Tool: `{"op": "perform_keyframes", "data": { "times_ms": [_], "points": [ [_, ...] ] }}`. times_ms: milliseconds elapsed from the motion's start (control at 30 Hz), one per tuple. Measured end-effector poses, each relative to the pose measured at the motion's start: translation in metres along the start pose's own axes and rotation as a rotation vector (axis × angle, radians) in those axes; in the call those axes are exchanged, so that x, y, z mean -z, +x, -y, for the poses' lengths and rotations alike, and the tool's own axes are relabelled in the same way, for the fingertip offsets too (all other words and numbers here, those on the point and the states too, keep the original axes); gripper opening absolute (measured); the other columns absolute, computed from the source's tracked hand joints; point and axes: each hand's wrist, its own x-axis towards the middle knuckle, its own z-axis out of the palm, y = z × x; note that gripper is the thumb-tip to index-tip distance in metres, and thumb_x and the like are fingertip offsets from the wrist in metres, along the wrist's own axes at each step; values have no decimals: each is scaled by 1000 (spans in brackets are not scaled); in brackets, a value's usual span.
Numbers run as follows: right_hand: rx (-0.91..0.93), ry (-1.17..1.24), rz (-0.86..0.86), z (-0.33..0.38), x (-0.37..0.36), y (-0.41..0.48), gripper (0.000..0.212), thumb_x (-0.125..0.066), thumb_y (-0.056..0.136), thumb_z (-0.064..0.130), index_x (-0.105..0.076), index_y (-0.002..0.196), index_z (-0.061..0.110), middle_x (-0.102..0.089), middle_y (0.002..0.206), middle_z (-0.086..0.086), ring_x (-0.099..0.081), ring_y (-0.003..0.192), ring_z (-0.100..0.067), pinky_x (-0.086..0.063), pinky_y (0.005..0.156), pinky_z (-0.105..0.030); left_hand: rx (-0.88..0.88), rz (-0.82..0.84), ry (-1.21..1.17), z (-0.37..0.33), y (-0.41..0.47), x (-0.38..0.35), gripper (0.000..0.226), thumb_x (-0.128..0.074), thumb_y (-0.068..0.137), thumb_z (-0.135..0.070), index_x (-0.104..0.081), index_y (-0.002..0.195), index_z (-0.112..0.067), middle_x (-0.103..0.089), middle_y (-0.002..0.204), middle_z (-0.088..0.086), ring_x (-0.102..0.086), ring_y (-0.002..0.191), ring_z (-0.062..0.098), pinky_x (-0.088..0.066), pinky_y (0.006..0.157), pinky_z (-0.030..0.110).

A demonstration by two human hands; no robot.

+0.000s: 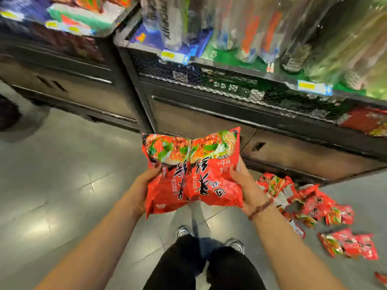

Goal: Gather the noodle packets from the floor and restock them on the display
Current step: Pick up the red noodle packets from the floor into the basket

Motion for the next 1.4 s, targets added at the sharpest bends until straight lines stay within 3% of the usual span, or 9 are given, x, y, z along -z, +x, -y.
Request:
{"op": "perform_keyframes", "data": {
  "times_ms": [233,367,500,700,900,1033,1167,1233,1400],
  "points": [
    [-76,-108,277,-3,-111,19,102,-96,39,43,-54,126,11,-67,118,-15,-68,100,-29,-58,75,-38,-244,-119,-161,-36,-82,55,96,-97,11,-44,-77,100,-15,-71,112,16,-71,90,34,-53,85,58],
    [-164,-216,364,-8,-161,44,111,-94,37,52,-51,129,8,-65,123,-16,-64,110,-32,-57,83,-41,-401,-202,-285,-50,-106,79,108,-96,19,-50,-66,116,-13,-70,113,16,-71,93,34,-59,76,52],
    [-266,-314,460,-11,-205,81,98,-96,37,43,-57,119,5,-70,110,-16,-70,93,-29,-59,71,-37,-498,-269,-412,-65,-119,104,105,-96,17,-50,-68,112,-13,-72,107,15,-73,87,32,-60,61,43],
    [-346,-432,609,-12,-283,164,89,-94,43,31,-59,120,3,-66,115,-22,-70,91,-32,-59,75,-42,-626,-461,-541,-116,-110,147,114,-94,9,-50,-63,112,-15,-75,95,12,-74,77,28,-59,55,38],
    [-337,-539,731,1,-378,263,43,-68,72,2,-60,114,5,-73,94,-13,-71,76,-22,-56,60,-30,-758,-644,-658,-209,-89,180,65,-61,70,-51,-61,125,-15,-74,103,12,-73,85,30,-60,71,45],
    [-401,-596,797,7,-429,319,27,-50,89,-2,-59,114,6,-73,94,-14,-71,75,-23,-59,63,-34,-790,-701,-639,-264,-83,191,97,-84,35,-66,-63,117,-19,-75,99,9,-73,82,28,-60,63,42],
    [-428,-641,835,4,-472,361,50,-76,77,23,-57,121,7,-73,101,-15,-72,84,-27,-58,64,-35,-757,-678,-712,-300,-70,210,107,-96,1,-27,-63,102,-11,-75,82,15,-72,65,30,-57,48,41],
    [-468,-698,890,1,-491,378,77,-87,61,38,-55,124,8,-70,111,-16,-70,95,-30,-58,70,-36,-728,-687,-713,-317,-65,221,81,-90,29,-15,-60,104,-10,-74,82,17,-72,65,31,-59,52,42],
    [-476,-862,897,-11,-538,425,73,-85,65,16,-49,129,8,-70,111,-14,-70,96,-33,-58,71,-38,-669,-785,-741,-358,-52,267,53,-75,60,-20,-56,109,-13,-74,82,15,-71,68,31,-59,65,42]
  ]
}}
